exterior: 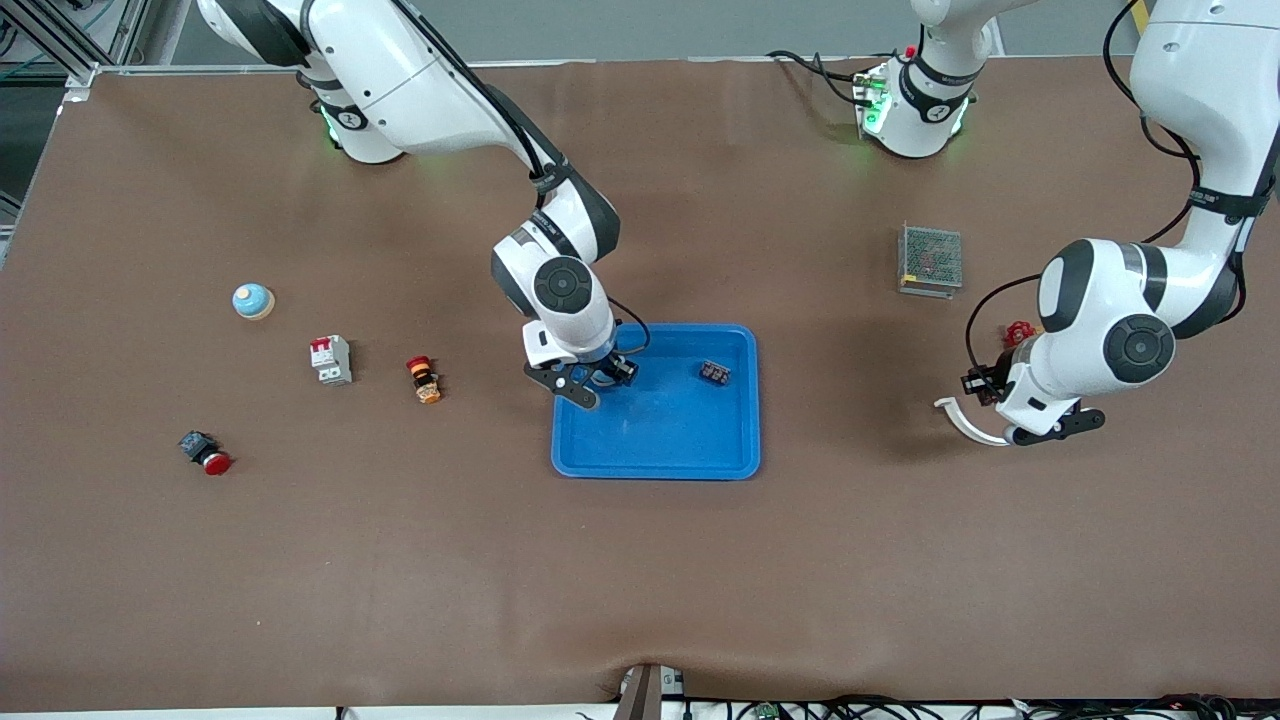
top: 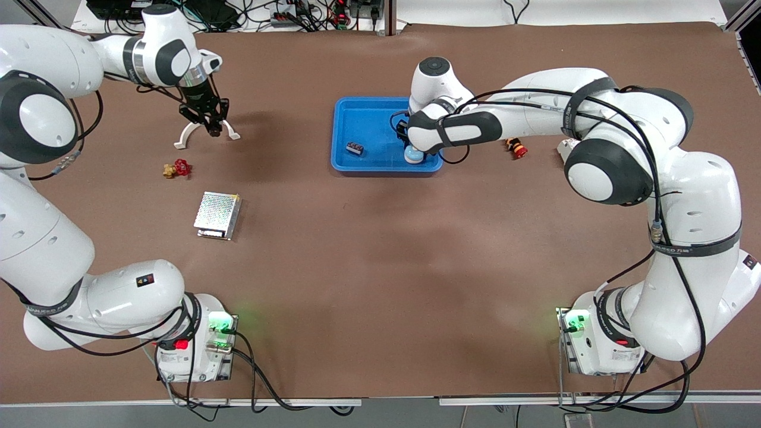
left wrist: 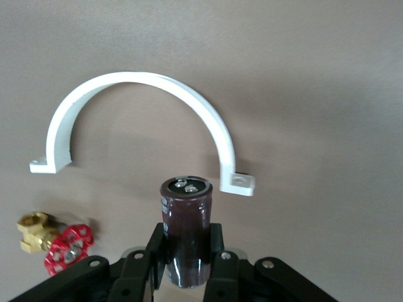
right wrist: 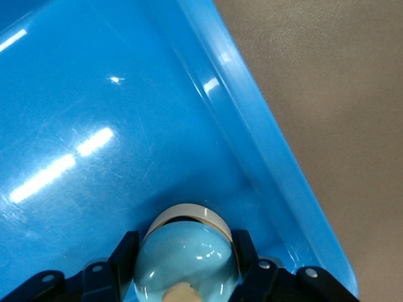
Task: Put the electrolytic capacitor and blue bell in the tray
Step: 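Carry the capacitor to the tray while the right gripper releases the bell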
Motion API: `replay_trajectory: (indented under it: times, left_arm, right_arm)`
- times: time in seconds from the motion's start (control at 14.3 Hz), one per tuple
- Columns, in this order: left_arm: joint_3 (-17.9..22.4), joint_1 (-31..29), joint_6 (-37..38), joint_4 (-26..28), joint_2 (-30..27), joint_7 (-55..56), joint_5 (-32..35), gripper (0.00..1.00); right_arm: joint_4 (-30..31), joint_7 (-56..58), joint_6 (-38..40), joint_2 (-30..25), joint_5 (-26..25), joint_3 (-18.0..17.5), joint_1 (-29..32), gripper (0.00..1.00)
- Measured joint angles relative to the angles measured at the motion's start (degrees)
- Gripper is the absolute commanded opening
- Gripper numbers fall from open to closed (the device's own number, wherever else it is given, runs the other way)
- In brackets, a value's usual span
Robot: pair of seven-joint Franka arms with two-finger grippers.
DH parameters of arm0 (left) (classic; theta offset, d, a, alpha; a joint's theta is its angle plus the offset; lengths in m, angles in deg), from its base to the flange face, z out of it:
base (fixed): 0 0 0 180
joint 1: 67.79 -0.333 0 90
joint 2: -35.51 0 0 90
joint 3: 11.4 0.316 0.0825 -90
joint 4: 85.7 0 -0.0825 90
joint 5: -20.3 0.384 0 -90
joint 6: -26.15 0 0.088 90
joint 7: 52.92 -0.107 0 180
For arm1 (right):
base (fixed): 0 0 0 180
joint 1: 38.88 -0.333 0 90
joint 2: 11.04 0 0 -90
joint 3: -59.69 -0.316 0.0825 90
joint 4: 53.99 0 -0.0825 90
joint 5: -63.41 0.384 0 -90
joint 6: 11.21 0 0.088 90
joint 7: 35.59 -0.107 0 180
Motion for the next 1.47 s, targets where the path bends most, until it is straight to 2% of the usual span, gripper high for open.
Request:
replay_trajectory:
  times: [0.49,0.63,0.91,1.12,1.47]
  left_arm:
    - [-1.3,3.93,0.17,-2.93,1.27,14.78,0.0,0.08]
    - [-1.35,5.91,0.17,-4.57,2.66,20.65,-0.23,0.03]
    - [-1.45,10.61,0.17,-10.48,7.09,31.0,-3.14,0.03]
    - [-1.54,15.35,0.1,-15.58,11.26,41.01,-3.44,0.0]
    - [-1.6,22.75,0.0,-21.07,15.36,54.62,-4.22,0.0]
  right_arm:
    - [-1.48,-0.24,-0.95,0.95,0.01,0.26,-0.92,1.0]
    - [-3.32,-0.23,1.93,0.95,0.01,0.47,-0.92,1.0]
    - [-8.67,-0.23,9.95,0.91,0.01,0.76,-0.88,1.0]
    - [-10.8,0.53,12.51,0.86,-0.03,1.12,-0.19,1.0]
    - [-11.52,14.44,16.6,-0.08,-0.06,1.69,4.18,1.0]
